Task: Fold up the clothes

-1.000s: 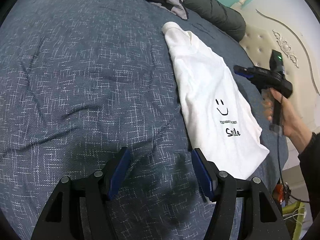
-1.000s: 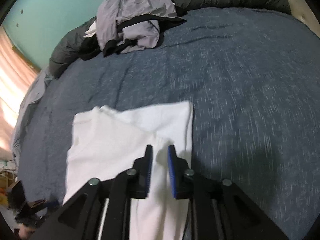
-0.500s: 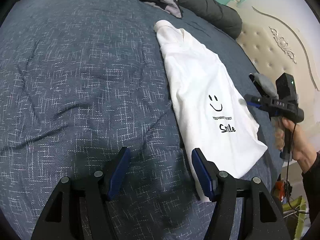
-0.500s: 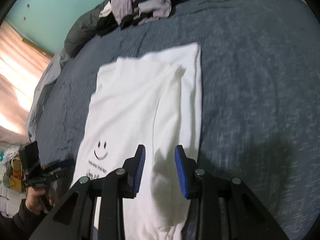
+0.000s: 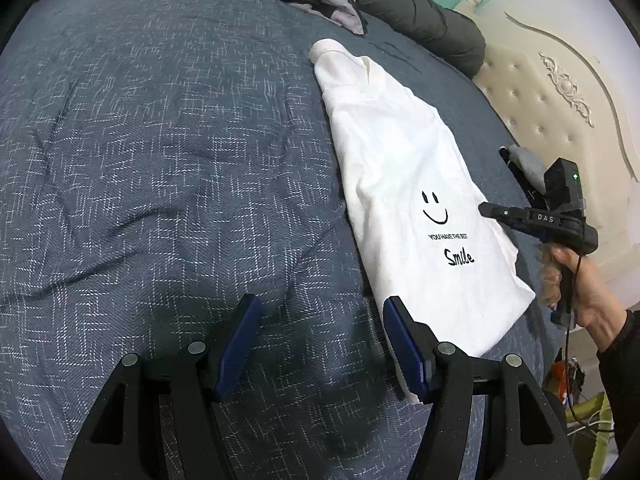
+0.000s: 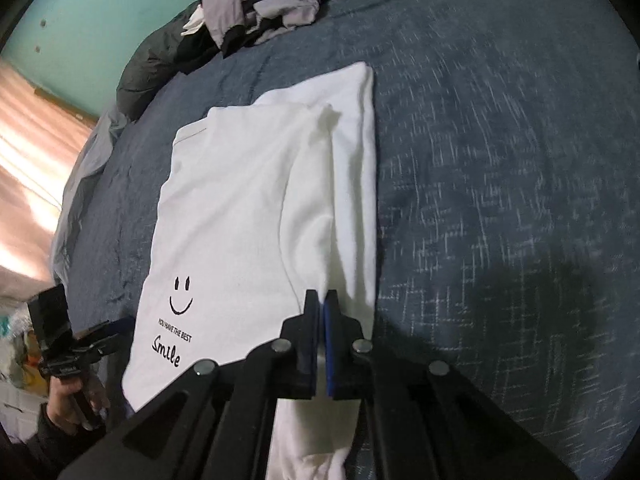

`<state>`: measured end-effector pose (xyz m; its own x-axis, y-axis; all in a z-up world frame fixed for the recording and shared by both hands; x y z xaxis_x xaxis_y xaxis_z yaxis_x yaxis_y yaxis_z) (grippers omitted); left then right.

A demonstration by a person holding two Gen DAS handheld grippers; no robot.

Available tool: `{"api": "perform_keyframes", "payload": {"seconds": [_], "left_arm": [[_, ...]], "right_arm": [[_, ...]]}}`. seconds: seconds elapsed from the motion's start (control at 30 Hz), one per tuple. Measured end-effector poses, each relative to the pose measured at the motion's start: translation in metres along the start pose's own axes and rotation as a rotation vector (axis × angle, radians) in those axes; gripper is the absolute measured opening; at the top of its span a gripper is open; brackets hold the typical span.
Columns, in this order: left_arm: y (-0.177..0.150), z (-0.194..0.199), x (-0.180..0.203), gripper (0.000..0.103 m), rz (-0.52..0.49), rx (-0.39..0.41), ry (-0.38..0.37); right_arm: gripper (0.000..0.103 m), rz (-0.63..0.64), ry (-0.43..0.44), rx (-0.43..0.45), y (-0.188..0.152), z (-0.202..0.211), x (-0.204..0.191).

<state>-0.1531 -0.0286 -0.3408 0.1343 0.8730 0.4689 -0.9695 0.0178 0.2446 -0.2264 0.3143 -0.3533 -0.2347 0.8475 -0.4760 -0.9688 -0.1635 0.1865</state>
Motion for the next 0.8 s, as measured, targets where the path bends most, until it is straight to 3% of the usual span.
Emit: {"api": "perform_keyframes", "payload": {"seconds": [0.17,0.3,0.53,0.57,0.63,0.8], "left_arm": [[0.0,0.002,0.0,0.068,0.001,0.002,-0.004],[0.0,0.001,0.002,0.068,-0.004,0.002,-0.009],[-0.001,0.0,0.004,0.068,-0.006,0.001,-0.009],[0.0,0.0,0.004,0.068,-0.006,0.001,-0.009],[0.0,0.0,0.004,0.068,-0.006,0.001,-0.009],[-0.001,0.002,0.001,0.068,-0.009,-0.002,-0.01]], "right_arm": [[0.004,-0.028,0.019,0.004,-0.009,0.016,-0.002],[0.025,0.005,0.007,-0.02,-0.026,0.029,-0.01],[0.025,0.042,-0.014,-0.062,-0.051,0.027,-0.016],[0.023,0.052,-0.018,-0.068,-0.053,0.024,-0.017],[0.008,0.061,-0.031,-0.075,-0.054,0.021,-0.017],[0.004,0.01,-0.057,-0.034,-0.052,0.029,0.001]]}}
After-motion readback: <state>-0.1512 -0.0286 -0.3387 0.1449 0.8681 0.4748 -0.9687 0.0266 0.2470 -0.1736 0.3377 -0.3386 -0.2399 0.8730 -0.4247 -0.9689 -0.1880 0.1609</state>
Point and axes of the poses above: each gripper's, at about its wrist camera, not at the fingertips, and z roughly against the way its jaws point, x to its right, y to its top, the point moved 3 cm from there along -z, roughly the way its jaws point, and after that the axes turned 10 degrees about -x, right-handed, at the moved point
